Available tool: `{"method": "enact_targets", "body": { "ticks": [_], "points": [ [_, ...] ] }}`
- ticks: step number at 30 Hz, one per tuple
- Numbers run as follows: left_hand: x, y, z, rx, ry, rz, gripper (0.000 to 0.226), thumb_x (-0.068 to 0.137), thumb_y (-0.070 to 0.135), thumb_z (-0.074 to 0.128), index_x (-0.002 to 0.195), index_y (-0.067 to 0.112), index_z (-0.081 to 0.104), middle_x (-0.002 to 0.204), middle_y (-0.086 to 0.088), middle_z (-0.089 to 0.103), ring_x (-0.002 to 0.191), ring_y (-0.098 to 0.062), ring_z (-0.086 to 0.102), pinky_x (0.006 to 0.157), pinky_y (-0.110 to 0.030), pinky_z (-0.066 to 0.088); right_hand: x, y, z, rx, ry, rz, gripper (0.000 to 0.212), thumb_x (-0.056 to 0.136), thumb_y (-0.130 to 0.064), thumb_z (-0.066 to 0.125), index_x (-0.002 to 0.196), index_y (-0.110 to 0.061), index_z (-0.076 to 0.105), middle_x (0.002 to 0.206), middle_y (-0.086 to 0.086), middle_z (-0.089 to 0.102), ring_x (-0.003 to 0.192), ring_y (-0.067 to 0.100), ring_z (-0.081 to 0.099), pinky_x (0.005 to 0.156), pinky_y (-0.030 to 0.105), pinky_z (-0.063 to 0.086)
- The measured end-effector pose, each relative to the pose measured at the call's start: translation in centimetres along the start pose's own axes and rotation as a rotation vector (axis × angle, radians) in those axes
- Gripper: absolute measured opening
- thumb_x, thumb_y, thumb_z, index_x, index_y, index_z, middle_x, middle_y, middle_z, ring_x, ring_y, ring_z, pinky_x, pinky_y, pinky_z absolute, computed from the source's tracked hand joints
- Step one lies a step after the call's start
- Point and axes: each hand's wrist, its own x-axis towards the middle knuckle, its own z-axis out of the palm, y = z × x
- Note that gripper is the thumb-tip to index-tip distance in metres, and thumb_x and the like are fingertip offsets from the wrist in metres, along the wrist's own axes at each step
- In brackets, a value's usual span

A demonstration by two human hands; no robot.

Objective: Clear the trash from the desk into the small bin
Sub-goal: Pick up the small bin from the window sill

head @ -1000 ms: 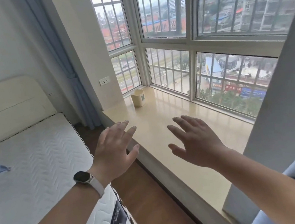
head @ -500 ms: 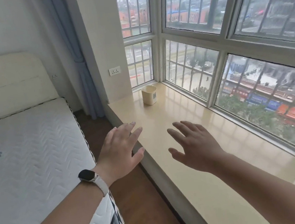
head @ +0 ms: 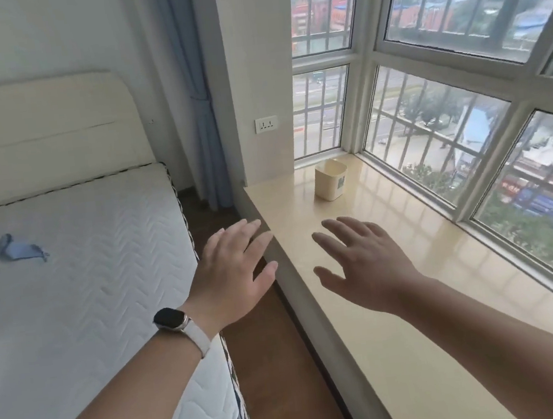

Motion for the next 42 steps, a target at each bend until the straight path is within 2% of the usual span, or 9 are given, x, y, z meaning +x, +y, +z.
{"method": "enact_targets", "body": {
  "ticks": [13, 18, 25, 32, 38, 42],
  "points": [
    [4.4, -6.3, 3.8, 0.114, -0.101, -0.166, 0.043, 0.091, 0.039, 0.047, 0.125, 0.018, 0.061, 0.134, -0.007, 0.057, 0.127, -0.029, 0.049, 0.106, -0.047, 0.034, 12.1, 3.0, 5.3, 0.122, 0.012, -0.153, 0.054, 0.089, -0.053, 0.037, 0.127, -0.02, 0.056, 0.133, 0.005, 0.057, 0.126, 0.029, 0.048, 0.098, 0.044, 0.042],
    [10.9, -8.2, 5.8, 0.187, -0.18, -0.148, 0.044, 0.091, 0.04, 0.044, 0.127, 0.02, 0.06, 0.135, -0.007, 0.058, 0.126, -0.028, 0.05, 0.105, -0.046, 0.035, 17.7, 7.6, 6.1, 0.142, 0.044, -0.173, 0.051, 0.09, -0.053, 0.041, 0.127, -0.021, 0.055, 0.134, 0.004, 0.056, 0.125, 0.029, 0.048, 0.097, 0.044, 0.042],
    [17.3, -10.0, 7.7, 0.263, -0.225, -0.152, 0.044, 0.091, 0.041, 0.046, 0.127, 0.019, 0.061, 0.133, -0.007, 0.059, 0.126, -0.028, 0.051, 0.103, -0.048, 0.04, 24.6, 12.5, 7.8, 0.144, 0.025, -0.238, 0.053, 0.09, -0.054, 0.037, 0.128, -0.021, 0.054, 0.136, 0.005, 0.055, 0.127, 0.03, 0.046, 0.099, 0.044, 0.039],
    [20.7, -13.9, 9.1, 0.316, -0.223, -0.117, 0.044, 0.091, 0.041, 0.047, 0.125, 0.019, 0.061, 0.132, -0.008, 0.059, 0.126, -0.029, 0.05, 0.105, -0.044, 0.033, 29.6, 13.0, 9.3, 0.198, 0.055, -0.253, 0.05, 0.09, -0.052, 0.04, 0.124, -0.02, 0.057, 0.133, 0.004, 0.056, 0.122, 0.028, 0.048, 0.098, 0.043, 0.039],
    [22.9, -19.1, 12.3, 0.271, -0.148, 0.009, 0.037, 0.089, 0.035, 0.055, 0.119, 0.017, 0.065, 0.126, -0.009, 0.063, 0.12, -0.029, 0.055, 0.099, -0.048, 0.041, 34.5, 12.3, 12.3, 0.189, 0.034, -0.219, 0.051, 0.089, -0.052, 0.041, 0.125, -0.021, 0.057, 0.134, 0.004, 0.056, 0.124, 0.027, 0.047, 0.099, 0.041, 0.038],
    [24.5, -24.0, 14.6, 0.227, -0.15, -0.014, 0.038, 0.087, 0.035, 0.059, 0.12, 0.017, 0.063, 0.129, -0.01, 0.061, 0.121, -0.03, 0.055, 0.099, -0.05, 0.043, 38.9, 11.0, 13.4, 0.147, 0.006, -0.208, 0.051, 0.089, -0.052, 0.041, 0.125, -0.02, 0.056, 0.13, 0.003, 0.057, 0.123, 0.027, 0.048, 0.098, 0.042, 0.039]
  ]
}}
